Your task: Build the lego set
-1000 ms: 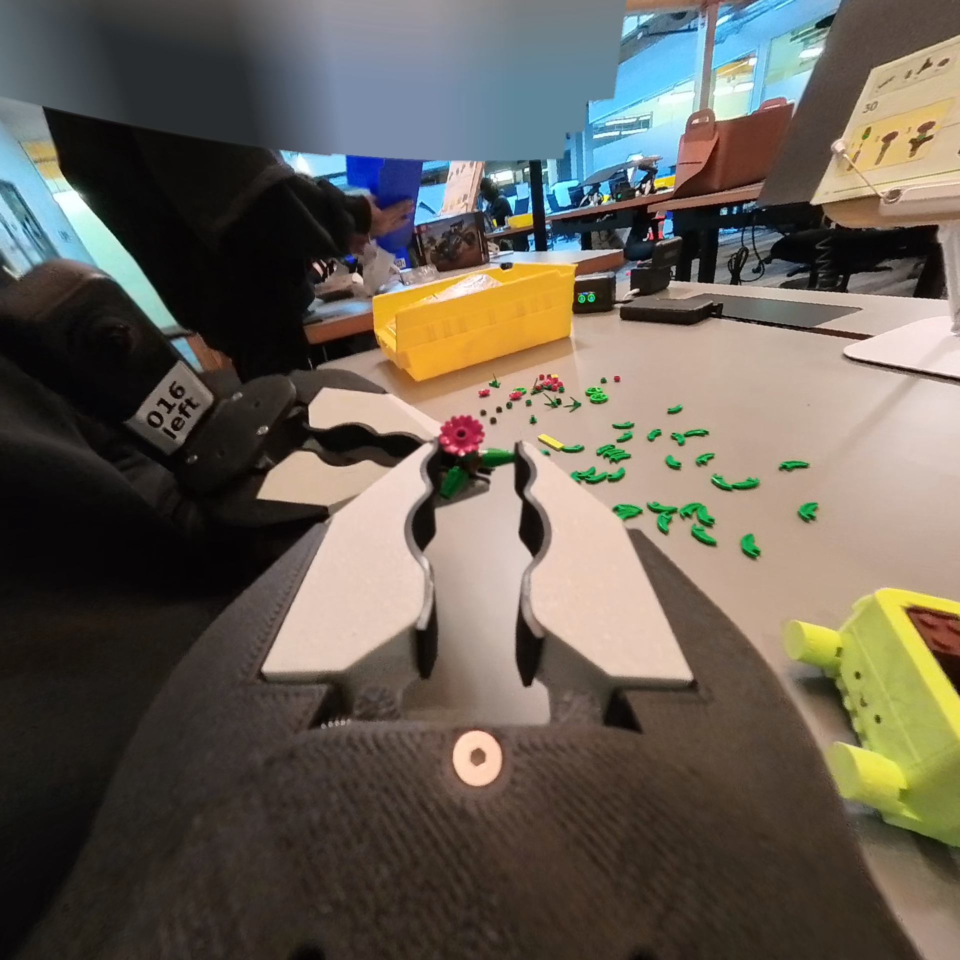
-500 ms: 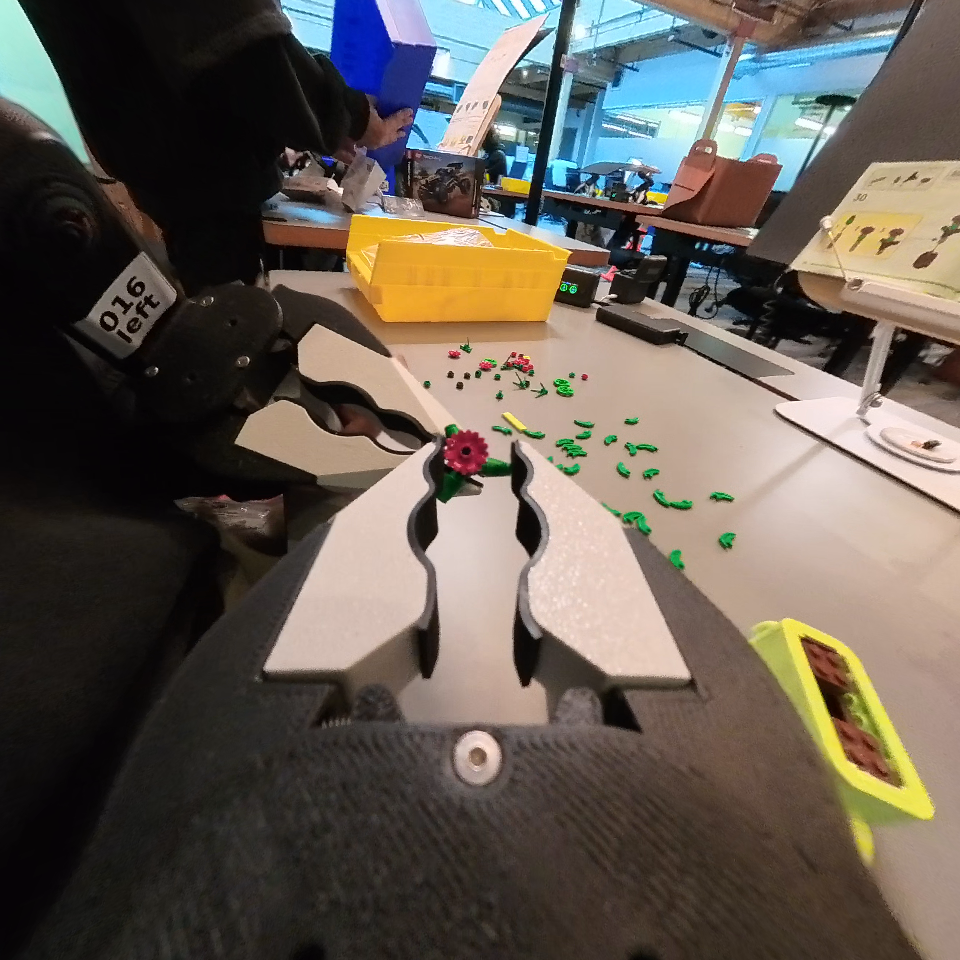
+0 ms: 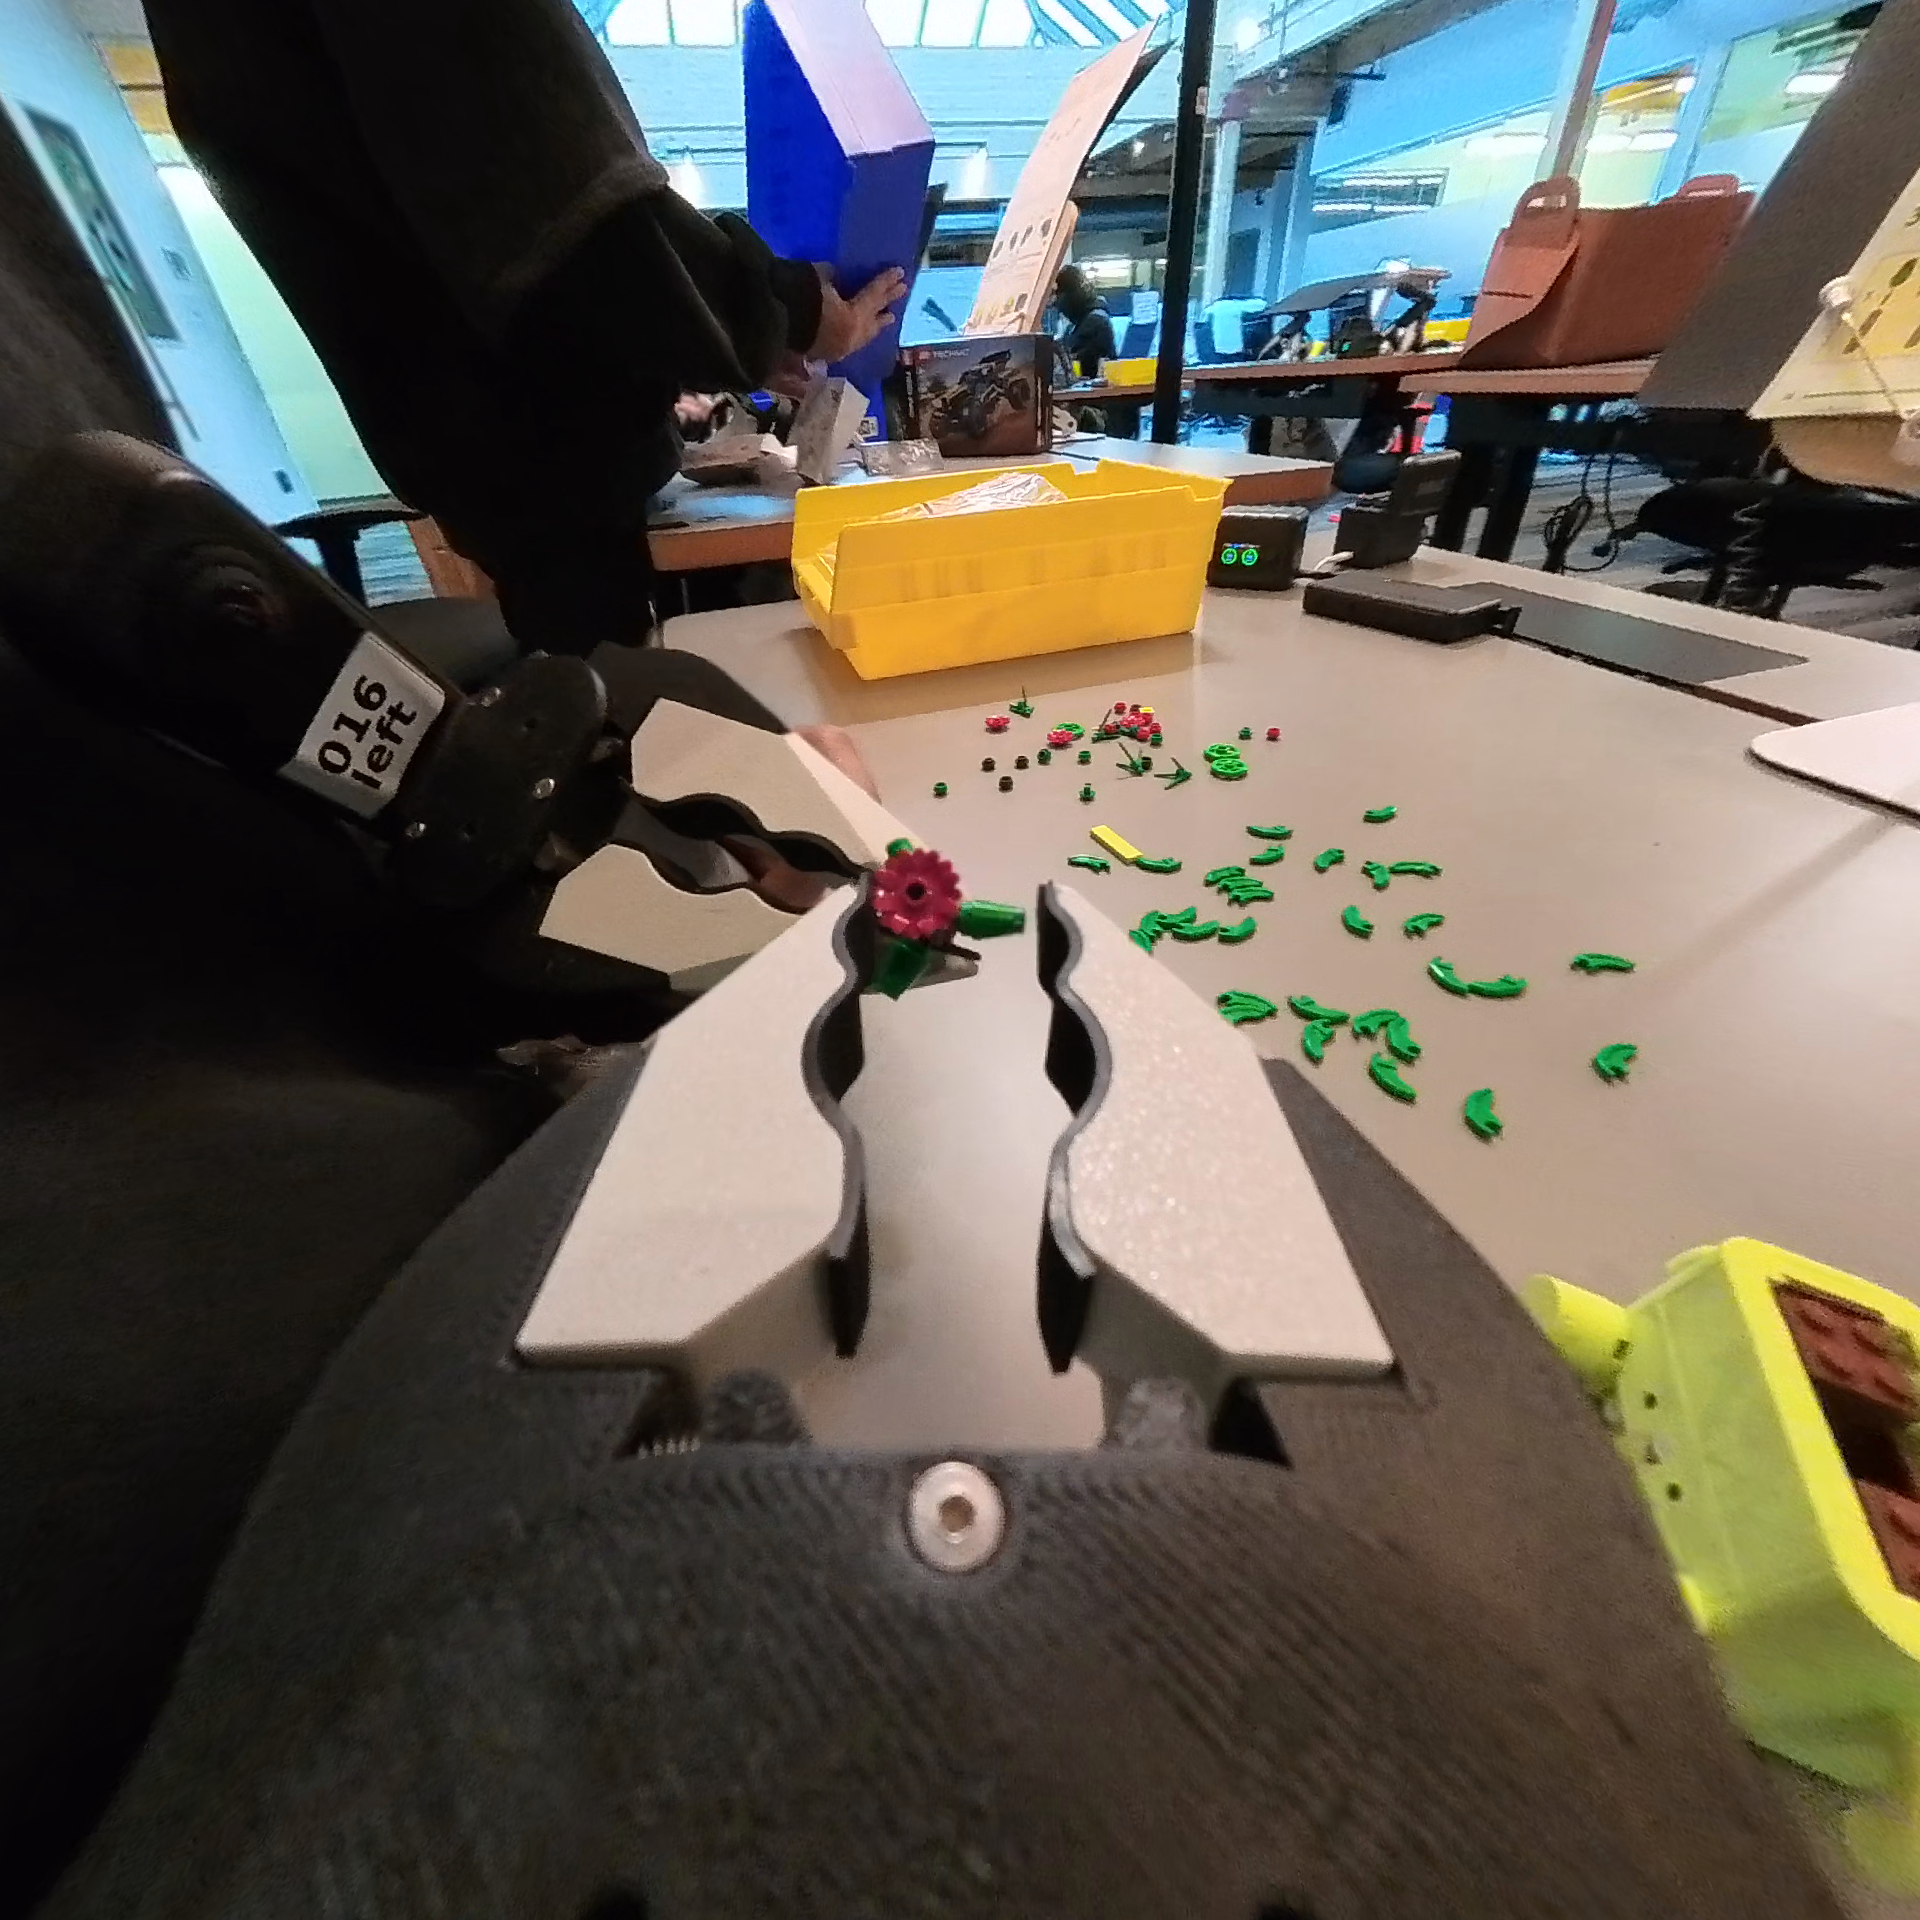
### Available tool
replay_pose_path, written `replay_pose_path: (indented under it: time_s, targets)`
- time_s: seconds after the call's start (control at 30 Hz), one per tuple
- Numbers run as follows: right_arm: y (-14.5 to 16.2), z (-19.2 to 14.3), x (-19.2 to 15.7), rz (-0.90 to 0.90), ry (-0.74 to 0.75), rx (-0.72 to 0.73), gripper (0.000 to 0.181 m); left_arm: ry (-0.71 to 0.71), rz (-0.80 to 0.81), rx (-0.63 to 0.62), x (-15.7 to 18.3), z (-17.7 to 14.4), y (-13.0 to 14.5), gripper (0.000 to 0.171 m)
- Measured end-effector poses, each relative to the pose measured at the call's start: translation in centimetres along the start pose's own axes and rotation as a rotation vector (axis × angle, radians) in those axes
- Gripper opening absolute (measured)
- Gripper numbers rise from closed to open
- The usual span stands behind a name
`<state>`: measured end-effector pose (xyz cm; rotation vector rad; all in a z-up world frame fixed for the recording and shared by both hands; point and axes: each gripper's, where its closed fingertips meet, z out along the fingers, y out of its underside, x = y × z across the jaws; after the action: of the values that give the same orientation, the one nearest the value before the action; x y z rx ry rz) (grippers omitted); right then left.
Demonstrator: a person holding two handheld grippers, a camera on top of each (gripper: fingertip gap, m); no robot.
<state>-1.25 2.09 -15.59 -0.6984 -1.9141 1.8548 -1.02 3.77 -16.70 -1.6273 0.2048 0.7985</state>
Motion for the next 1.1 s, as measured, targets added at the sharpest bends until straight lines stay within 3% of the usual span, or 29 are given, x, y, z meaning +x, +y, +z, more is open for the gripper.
replay_pose_path:
  time_s: [1.1]
  targets:
    - [0.5, -0.24, 0.27, -0.042, 0.058, -0.035, 0.022, 0.04, -0.118, -0.043, 0.42, 0.27, 0.02, 0.0]
